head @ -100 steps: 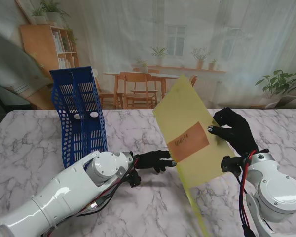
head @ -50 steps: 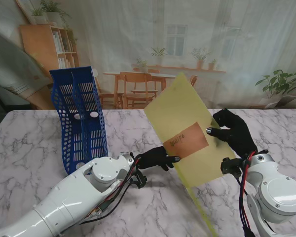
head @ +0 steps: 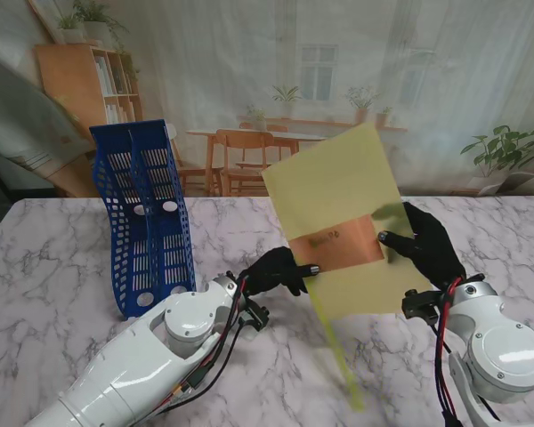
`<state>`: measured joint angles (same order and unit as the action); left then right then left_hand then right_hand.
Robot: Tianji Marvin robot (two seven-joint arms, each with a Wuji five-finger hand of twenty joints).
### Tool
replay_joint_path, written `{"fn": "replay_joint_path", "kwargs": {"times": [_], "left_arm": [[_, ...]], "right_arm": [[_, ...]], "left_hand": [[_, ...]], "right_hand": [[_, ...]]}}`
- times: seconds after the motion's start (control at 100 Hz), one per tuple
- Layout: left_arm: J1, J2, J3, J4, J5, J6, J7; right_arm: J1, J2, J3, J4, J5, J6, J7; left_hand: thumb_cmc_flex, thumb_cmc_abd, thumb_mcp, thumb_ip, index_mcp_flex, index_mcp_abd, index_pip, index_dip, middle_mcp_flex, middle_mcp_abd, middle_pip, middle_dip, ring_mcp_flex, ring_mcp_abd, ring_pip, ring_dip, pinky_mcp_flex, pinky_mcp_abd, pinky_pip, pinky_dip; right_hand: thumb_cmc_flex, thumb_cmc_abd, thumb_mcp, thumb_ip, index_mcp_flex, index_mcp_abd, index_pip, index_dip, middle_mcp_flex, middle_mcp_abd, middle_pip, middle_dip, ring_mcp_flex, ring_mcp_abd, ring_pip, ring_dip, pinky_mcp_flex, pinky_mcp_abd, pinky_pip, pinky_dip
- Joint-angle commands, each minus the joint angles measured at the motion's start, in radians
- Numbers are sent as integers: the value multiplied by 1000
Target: Open the sliding file folder, put the receipt in and insert it into the document holder
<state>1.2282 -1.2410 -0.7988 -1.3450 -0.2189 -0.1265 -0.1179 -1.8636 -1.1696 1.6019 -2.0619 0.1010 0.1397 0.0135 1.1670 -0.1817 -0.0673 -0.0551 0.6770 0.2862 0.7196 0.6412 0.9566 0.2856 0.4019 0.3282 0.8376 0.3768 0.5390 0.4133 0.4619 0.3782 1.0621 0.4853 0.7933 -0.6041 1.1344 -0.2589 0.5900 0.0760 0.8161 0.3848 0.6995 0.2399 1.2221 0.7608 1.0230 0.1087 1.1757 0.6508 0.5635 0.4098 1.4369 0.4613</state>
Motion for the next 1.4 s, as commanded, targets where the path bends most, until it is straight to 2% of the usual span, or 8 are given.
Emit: {"fn": "replay_joint_path", "kwargs": {"times": [0.0,0.22,0.39,0.61,0.79,1.05,1.17,1.39], "left_arm": [[-8,1,-9,-21,-4,4,-4],[-14,13,-29,-45,28,35,-12],[-21,27,-45,-67,46,47,-40],[-29,48,-65,-96,79,58,-79],[-37,51,-68,-99,88,71,-88],[-46,63,-64,-109,82,72,-135],[-55,71,-61,-113,98,69,-155],[-61,82,-66,-122,108,62,-183]], "right_arm": [[-17,-1,0,13,5,12,-2],[-14,-7,12,20,18,71,-15],[-17,-3,20,31,46,74,15],[-35,9,41,49,134,52,102],[-30,22,40,68,133,38,160],[0,34,8,91,58,23,178],[10,36,-2,98,23,12,176],[16,31,-12,100,11,9,145]], "left_hand": [[114,48,78,45,51,-33,27,32,52,21,28,15,54,22,48,14,44,-14,59,23],[112,32,90,46,69,2,34,64,102,42,61,17,116,30,97,14,109,-12,107,25],[109,28,99,46,71,7,33,79,107,44,75,21,123,33,113,14,115,-11,126,23],[107,25,105,46,75,13,29,87,112,48,80,22,128,35,122,13,119,-9,137,21],[106,22,113,45,79,22,25,93,121,52,86,24,141,37,130,10,132,-7,146,17],[103,22,117,44,79,17,22,98,118,50,86,24,137,35,130,5,128,-7,146,10],[102,22,117,43,79,15,20,100,116,49,84,24,135,35,130,4,126,-9,145,7],[98,22,116,42,80,11,16,103,118,47,84,25,135,31,130,2,126,-12,146,5]], "right_hand": [[60,35,-27,10,58,-69,86,-25,-13,-24,-10,41,-52,-12,-20,22,-29,29,-25,26],[46,107,-151,27,91,-240,315,169,-20,-90,-79,156,-190,84,-346,-113,-90,101,-124,8],[65,137,-146,25,-3,-87,396,170,-98,20,-464,-330,-222,183,-680,-281,-127,144,-250,-85],[-89,156,-352,29,-142,-60,331,129,-211,38,-561,-416,-344,232,-858,-363,-277,155,-390,-161],[-359,31,-304,114,-126,-21,108,298,-297,22,-591,-435,-402,225,-896,-374,-321,152,-452,-146],[-236,-73,-465,119,-42,-186,92,298,-122,-71,-487,-378,-306,153,-849,-340,-293,158,-430,-126],[-148,-122,-400,8,85,-310,238,289,-122,-74,-544,-384,-316,149,-858,-331,-292,153,-435,-111],[-26,-89,-155,27,142,-319,183,84,410,-154,-658,-461,-40,43,-789,-313,-215,137,-397,-108]]}}
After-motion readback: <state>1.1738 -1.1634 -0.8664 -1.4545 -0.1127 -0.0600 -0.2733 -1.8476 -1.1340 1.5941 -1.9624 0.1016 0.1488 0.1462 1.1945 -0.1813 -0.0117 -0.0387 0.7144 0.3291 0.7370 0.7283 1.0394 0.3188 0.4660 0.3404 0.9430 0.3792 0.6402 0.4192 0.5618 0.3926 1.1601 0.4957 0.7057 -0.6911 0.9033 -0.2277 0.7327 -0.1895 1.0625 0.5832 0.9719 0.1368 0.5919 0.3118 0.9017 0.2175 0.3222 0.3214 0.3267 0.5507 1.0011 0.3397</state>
